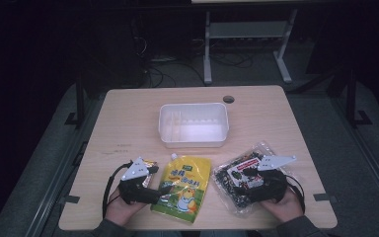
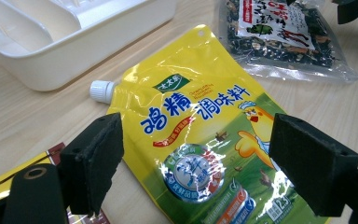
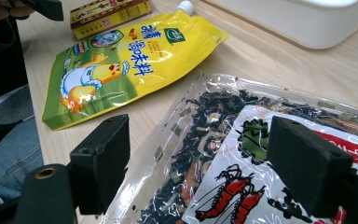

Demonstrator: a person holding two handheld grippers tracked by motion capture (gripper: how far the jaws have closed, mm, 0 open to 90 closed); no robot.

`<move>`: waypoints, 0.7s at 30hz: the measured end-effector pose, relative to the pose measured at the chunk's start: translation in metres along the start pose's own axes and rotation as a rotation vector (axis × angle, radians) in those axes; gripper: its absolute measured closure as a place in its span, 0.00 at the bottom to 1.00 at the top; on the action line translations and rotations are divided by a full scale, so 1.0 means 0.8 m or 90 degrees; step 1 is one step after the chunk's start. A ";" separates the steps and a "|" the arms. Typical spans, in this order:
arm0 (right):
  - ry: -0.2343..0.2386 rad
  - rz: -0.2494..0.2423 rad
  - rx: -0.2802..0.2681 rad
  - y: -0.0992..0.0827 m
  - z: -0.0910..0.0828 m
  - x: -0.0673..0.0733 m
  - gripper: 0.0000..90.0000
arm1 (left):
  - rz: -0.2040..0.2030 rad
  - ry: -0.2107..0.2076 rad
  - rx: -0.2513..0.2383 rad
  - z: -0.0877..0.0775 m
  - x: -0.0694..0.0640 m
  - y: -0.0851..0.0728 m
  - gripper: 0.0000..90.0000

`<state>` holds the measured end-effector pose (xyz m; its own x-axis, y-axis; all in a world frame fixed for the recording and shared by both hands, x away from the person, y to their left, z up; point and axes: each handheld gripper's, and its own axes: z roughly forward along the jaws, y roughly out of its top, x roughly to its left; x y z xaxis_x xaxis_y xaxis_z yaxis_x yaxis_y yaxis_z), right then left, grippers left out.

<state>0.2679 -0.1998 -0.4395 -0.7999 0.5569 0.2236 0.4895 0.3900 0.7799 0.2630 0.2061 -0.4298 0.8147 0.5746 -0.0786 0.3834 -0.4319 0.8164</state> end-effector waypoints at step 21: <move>-0.006 0.014 0.001 0.004 -0.011 -0.005 0.20 | 0.009 -0.027 0.008 0.013 -0.012 0.009 0.20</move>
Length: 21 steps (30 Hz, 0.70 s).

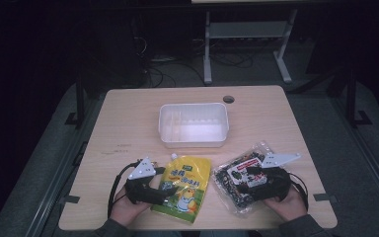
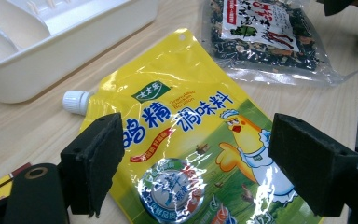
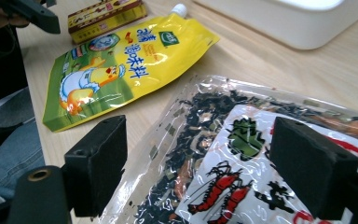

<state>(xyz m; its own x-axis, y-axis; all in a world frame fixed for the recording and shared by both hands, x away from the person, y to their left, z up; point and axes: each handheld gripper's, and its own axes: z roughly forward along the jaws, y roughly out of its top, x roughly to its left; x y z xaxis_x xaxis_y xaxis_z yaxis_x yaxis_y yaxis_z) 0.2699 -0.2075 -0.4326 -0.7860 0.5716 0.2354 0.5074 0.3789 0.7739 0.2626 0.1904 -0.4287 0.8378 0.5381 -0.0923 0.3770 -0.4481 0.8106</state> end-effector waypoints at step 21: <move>-0.076 0.047 -0.021 0.002 -0.055 -0.026 0.21 | 0.017 -0.020 0.006 0.015 -0.013 0.022 0.20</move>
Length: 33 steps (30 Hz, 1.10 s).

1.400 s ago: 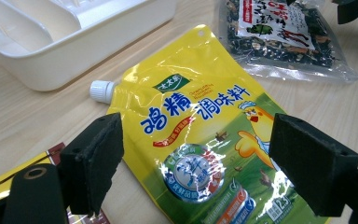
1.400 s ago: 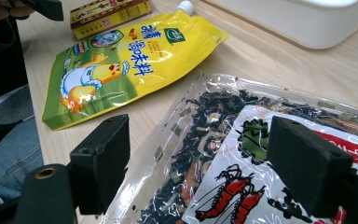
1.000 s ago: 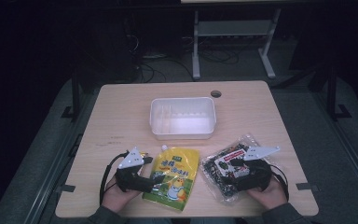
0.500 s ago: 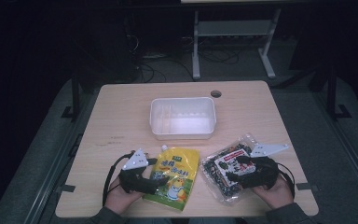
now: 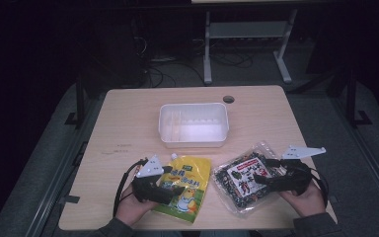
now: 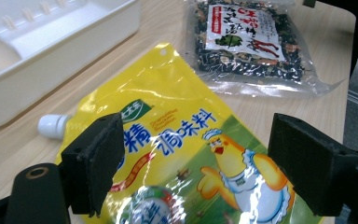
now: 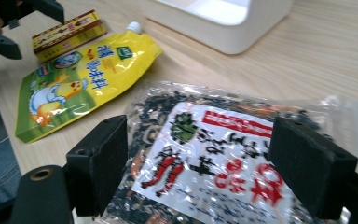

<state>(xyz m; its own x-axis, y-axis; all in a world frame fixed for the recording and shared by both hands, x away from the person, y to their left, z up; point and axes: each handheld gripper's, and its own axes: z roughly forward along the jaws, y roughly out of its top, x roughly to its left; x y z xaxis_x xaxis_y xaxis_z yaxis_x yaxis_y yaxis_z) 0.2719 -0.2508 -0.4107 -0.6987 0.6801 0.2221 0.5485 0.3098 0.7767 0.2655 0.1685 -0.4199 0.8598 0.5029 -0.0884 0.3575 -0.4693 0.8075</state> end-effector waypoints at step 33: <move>-0.117 0.099 0.024 -0.028 -0.056 -0.069 0.29 | 0.045 -0.081 0.070 0.107 -0.037 0.090 0.26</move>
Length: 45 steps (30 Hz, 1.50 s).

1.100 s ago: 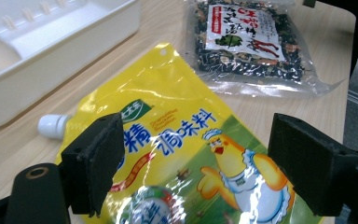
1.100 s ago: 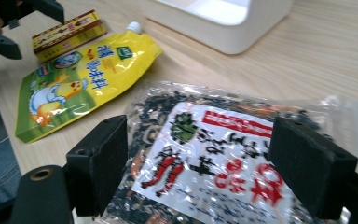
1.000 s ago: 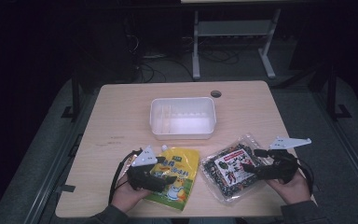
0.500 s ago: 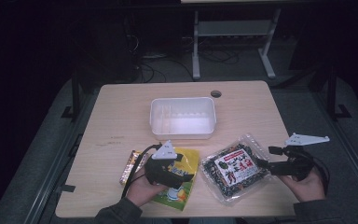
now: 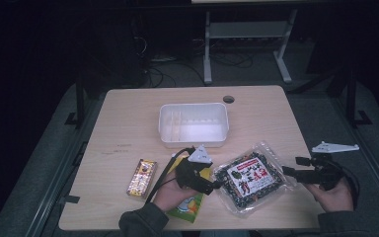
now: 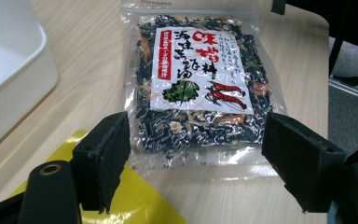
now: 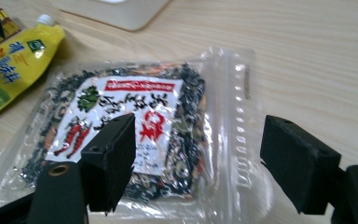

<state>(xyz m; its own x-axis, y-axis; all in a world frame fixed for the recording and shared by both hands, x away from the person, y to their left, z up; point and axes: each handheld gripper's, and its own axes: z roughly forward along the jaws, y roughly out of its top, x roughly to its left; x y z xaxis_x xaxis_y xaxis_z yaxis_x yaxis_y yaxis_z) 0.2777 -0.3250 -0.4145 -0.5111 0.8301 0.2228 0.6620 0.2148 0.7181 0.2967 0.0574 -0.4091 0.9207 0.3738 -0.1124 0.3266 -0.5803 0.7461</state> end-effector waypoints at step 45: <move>0.009 0.133 0.100 -0.059 0.004 -0.042 0.74 | -0.005 -0.020 0.084 0.063 -0.002 0.005 0.27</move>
<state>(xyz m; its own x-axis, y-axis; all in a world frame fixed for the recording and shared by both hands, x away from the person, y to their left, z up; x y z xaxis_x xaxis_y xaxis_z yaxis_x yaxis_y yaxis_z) 0.2652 -0.3612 -0.4584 -0.3615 0.8576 0.3658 0.8303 0.1176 0.5448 0.3071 0.0178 -0.4389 0.9235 0.3571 -0.1398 0.3573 -0.6687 0.6520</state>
